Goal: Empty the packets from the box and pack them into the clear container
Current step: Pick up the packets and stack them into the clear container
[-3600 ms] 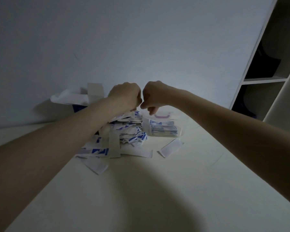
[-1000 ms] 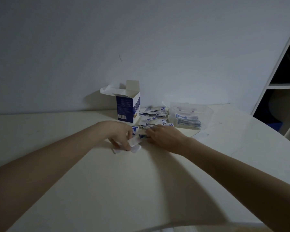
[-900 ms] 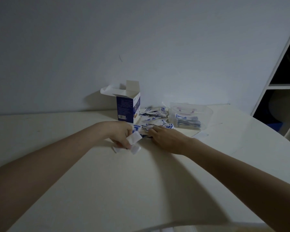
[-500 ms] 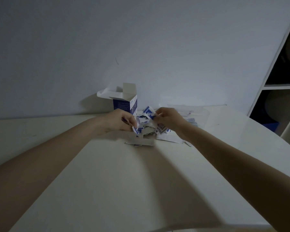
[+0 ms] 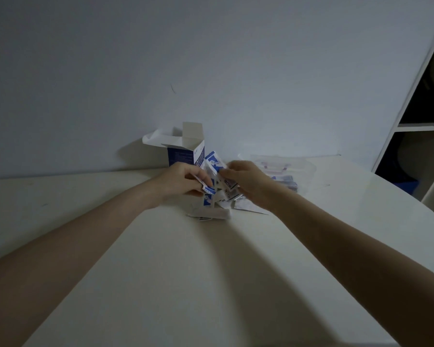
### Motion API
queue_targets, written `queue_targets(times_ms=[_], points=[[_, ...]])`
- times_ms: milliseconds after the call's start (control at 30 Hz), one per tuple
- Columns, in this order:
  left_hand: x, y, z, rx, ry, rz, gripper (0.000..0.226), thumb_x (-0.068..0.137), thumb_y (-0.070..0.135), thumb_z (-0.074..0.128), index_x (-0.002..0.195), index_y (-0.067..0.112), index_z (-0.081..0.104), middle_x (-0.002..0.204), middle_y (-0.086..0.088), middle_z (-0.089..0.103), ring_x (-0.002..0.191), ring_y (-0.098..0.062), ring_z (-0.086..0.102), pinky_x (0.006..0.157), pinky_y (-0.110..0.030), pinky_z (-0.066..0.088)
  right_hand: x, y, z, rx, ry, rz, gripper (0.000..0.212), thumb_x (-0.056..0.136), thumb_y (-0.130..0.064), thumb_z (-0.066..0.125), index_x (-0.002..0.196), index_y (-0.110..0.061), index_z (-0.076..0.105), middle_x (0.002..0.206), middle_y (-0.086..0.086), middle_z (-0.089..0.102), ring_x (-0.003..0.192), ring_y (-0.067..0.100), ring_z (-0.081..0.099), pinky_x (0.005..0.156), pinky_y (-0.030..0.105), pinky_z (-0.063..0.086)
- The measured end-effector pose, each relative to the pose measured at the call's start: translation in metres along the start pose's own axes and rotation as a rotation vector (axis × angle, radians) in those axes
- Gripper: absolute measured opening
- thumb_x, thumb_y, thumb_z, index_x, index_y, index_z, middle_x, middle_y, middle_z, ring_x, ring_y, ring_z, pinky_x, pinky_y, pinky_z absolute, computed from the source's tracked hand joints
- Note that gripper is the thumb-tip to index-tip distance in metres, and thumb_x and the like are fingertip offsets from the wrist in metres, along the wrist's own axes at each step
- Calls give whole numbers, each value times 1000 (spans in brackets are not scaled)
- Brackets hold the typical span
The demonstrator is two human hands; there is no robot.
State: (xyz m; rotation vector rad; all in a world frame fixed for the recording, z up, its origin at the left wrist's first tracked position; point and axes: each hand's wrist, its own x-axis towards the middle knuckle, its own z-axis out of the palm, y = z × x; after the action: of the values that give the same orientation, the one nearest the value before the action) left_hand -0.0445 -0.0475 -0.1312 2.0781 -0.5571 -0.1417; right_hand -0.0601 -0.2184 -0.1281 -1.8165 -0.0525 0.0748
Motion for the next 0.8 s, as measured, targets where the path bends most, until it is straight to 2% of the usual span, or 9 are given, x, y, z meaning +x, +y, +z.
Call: queue_targets(times_ms=[100, 200, 267, 333, 400, 467, 567, 667, 800], points=[[1, 0, -3, -317, -134, -161, 9, 63, 7, 66, 70, 8, 71, 74, -3, 70, 67, -8, 67, 63, -18, 57, -1, -8, -6, -579, -23, -323, 23, 95, -15, 47, 109, -1, 60, 106, 6, 55, 94, 18, 52, 75, 25, 43], [1, -3, -8, -473, -179, -241, 26, 55, 17, 67, 78, 6, 69, 70, -4, 69, 67, -12, 66, 59, -25, 56, 2, -19, -9, -886, -184, -404, 25, 94, -17, 51, 113, -5, 61, 132, 9, 50, 120, 20, 47, 99, 28, 36], [-2, -2, -8, -305, -207, -227, 3, 78, 6, 60, 76, 6, 63, 67, -2, 64, 63, -8, 62, 57, -19, 52, 4, -26, -9, -926, -289, -351, 11, 92, -18, 55, 94, -12, 63, 143, 4, 43, 131, 19, 40, 108, 29, 30], [-4, -1, -11, -68, -226, -194, 20, 87, 0, 54, 74, 12, 64, 65, 5, 65, 59, -1, 60, 56, -13, 49, 5, -31, -5, -903, -368, -272, 10, 90, -17, 58, 80, -17, 60, 137, 4, 50, 126, 19, 44, 107, 31, 33], [-8, -1, -13, 107, -260, -169, 19, 87, 1, 56, 80, 15, 66, 70, 6, 66, 62, -2, 59, 56, -11, 47, 4, -33, 1, -989, -402, -226, 15, 88, -19, 61, 74, -18, 56, 104, 4, 61, 97, 19, 56, 86, 26, 43], [-9, -1, -14, 131, -283, -156, 20, 86, 0, 58, 88, 19, 65, 79, 4, 67, 67, -5, 60, 58, -12, 48, 4, -31, 6, -1132, -384, -233, 28, 86, -23, 64, 64, -22, 46, 79, -5, 51, 69, 11, 48, 64, 19, 37], [-7, -7, -18, 6, -197, -176, 27, 84, -4, 60, 94, 20, 57, 85, -5, 66, 66, -8, 62, 58, -15, 52, 6, -23, 4, -1071, -278, -281, 13, 82, -19, 67, 83, -13, 56, 88, -2, 57, 74, 13, 50, 67, 21, 41], [-6, -10, -22, -75, -27, -194, 20, 85, -3, 62, 90, 17, 60, 88, -11, 66, 64, -9, 65, 61, -13, 55, 4, -22, -4, -877, -105, -231, 34, 83, -12, 66, 116, -8, 56, 112, 7, 63, 90, 18, 55, 77, 25, 46], [-4, -6, -18, -152, 71, -216, 22, 85, -7, 58, 79, 13, 62, 77, -6, 65, 55, -3, 64, 57, -10, 54, -1, -22, -10, -800, -43, -215, 36, 84, -7, 63, 120, -7, 60, 117, 11, 64, 104, 25, 61, 87, 30, 50]])
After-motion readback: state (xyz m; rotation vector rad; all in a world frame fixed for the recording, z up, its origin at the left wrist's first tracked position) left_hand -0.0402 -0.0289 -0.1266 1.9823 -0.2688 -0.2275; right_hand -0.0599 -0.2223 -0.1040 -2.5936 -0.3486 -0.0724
